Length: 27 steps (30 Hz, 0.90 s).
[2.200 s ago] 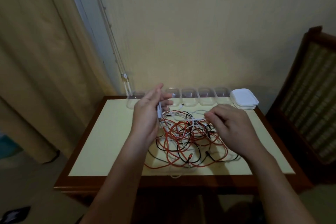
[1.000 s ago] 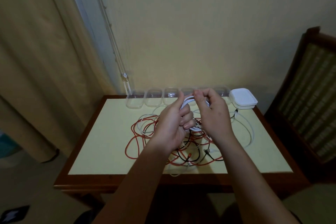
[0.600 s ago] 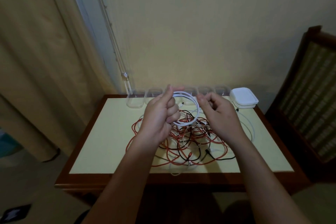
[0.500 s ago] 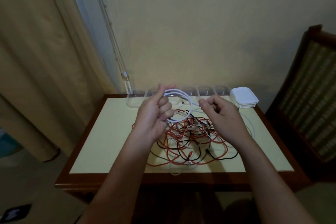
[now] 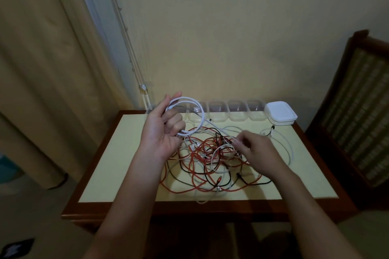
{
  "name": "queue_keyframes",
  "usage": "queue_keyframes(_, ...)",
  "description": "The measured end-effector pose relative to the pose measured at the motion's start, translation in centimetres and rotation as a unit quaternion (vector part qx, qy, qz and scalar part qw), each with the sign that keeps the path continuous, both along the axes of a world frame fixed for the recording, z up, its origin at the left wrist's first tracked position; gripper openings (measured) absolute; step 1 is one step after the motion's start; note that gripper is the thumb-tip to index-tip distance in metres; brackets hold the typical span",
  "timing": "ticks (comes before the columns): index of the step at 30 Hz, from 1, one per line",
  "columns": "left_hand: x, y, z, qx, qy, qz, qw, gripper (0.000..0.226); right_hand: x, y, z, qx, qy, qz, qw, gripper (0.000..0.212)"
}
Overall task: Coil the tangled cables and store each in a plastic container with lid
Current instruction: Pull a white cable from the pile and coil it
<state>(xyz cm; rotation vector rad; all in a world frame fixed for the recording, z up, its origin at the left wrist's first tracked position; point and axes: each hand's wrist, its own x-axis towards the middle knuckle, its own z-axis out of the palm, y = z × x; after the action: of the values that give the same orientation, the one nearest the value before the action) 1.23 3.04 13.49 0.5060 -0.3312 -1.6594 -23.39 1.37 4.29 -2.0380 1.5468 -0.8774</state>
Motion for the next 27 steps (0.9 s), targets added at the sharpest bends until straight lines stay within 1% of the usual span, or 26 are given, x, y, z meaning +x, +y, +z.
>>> queue_keyframes(3, -0.1, 0.3, 0.0, 0.005, -0.006, 0.000, 1.000, 0.029, 0.8, -1.1, -2.7, 0.052, 0.132, 0.010, 0.990, 0.027)
queue_keyframes(5, 0.0, 0.5, 0.1, 0.008, -0.007, -0.003, 1.000, 0.031, 1.1, -1.8, -3.8, 0.112, 0.152, -0.015, 0.982, 0.036)
queue_keyframes(6, 0.0, 0.6, 0.1, 0.008, -0.009, -0.002, 1.000, 0.030, 1.3, -2.2, -4.0, 0.141, 0.139, -0.028, 0.980, 0.036)
queue_keyframes(8, 0.2, 0.8, 0.3, 0.010, -0.022, 0.008, 1.000, 0.028, 1.6, -2.7, -3.7, 0.160, 0.080, -0.056, 0.982, 0.023)
queue_keyframes(9, 0.3, 0.9, 0.4, 0.011, -0.034, 0.017, 0.999, 0.027, 1.8, -2.9, -3.3, 0.147, 0.036, -0.077, 0.985, 0.020)
queue_keyframes(11, 0.5, 1.0, 0.5, 0.013, -0.054, 0.037, 0.998, 0.026, 1.8, -3.0, -1.9, 0.088, -0.044, -0.124, 0.987, 0.019)
queue_keyframes(13, 0.7, 1.0, 0.5, 0.013, -0.056, 0.053, 0.997, 0.026, 1.5, -3.0, -0.6, 0.024, -0.062, -0.140, 0.988, 0.021)
queue_keyframes(15, 0.9, 0.8, 0.5, 0.019, -0.034, 0.070, 0.997, 0.026, 0.8, -2.9, 0.5, 0.002, -0.053, -0.123, 0.991, 0.021)
queue_keyframes(17, 1.3, 0.5, 0.5, 0.035, 0.000, 0.102, 0.994, 0.025, 0.0, -2.5, 1.6, 0.001, -0.068, -0.104, 0.992, 0.015)
queue_keyframes(19, 1.8, 0.1, 0.4, 0.046, 0.019, 0.145, 0.988, 0.029, -0.8, -1.8, 2.4, -0.007, -0.080, -0.098, 0.992, 0.012)
queue_keyframes(20, 2.0, -0.1, 0.3, 0.048, 0.022, 0.164, 0.985, 0.031, -1.1, -1.4, 2.7, -0.005, -0.097, -0.093, 0.991, 0.011)
queue_keyframes(22, 2.3, -0.5, -0.1, 0.054, 0.017, 0.198, 0.979, 0.034, -1.3, -0.5, 3.0, 0.016, -0.158, -0.078, 0.984, 0.006)
queue_keyframes(23, 2.3, -0.7, -0.3, 0.058, 0.009, 0.210, 0.976, 0.035, -1.3, -0.1, 3.0, 0.019, -0.172, -0.080, 0.982, 0.007)
queue_keyframes(24, 2.2, -0.8, -0.4, 0.061, -0.003, 0.219, 0.974, 0.036, -1.3, 0.1, 3.0, 0.012, -0.164, -0.088, 0.983, 0.009)
queue_keyframes(26, 1.6, -0.7, -0.7, 0.059, -0.042, 0.233, 0.970, 0.035, -1.3, 0.1, 2.7, -0.010, -0.086, -0.099, 0.991, 0.012)
queue_keyframes(27, 1.1, -0.6, -0.9, 0.054, -0.076, 0.238, 0.967, 0.035, -1.3, 0.2, 2.6, -0.017, -0.042, -0.092, 0.995, 0.013)
